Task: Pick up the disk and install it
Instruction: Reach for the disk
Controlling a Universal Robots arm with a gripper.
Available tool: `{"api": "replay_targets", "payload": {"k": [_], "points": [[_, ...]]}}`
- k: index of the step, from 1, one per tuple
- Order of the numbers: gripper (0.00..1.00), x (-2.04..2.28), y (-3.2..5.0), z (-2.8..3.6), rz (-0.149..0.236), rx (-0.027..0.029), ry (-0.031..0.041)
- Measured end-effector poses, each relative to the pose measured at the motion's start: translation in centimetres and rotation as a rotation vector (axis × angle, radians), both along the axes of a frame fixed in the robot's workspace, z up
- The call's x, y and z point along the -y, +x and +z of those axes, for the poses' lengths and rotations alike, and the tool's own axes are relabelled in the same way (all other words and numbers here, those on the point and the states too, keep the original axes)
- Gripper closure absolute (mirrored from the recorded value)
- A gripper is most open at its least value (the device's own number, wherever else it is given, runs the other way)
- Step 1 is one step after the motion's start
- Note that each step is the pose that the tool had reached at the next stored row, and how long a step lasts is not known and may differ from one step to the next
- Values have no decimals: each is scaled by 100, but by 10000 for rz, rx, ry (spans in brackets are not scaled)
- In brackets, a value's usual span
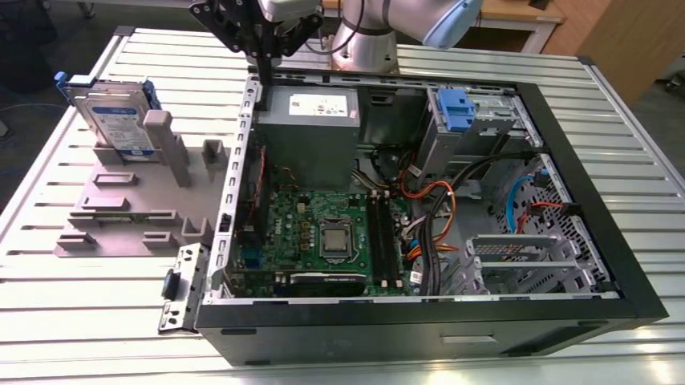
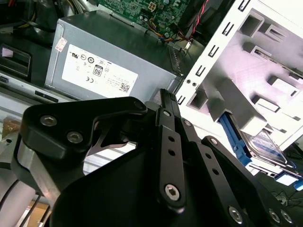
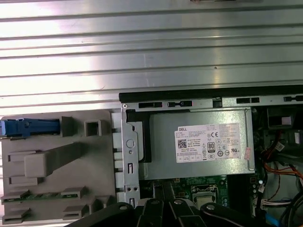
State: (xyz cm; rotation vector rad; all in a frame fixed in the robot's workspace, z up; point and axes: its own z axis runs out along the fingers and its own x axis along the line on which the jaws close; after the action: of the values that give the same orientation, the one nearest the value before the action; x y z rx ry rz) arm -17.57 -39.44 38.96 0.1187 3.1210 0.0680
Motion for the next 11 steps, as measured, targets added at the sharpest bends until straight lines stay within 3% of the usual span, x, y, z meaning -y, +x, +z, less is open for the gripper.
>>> {"api": "replay_targets", "payload": {"k": [11], "points": [[89, 0, -25, -10, 0, -39, 0]]}}
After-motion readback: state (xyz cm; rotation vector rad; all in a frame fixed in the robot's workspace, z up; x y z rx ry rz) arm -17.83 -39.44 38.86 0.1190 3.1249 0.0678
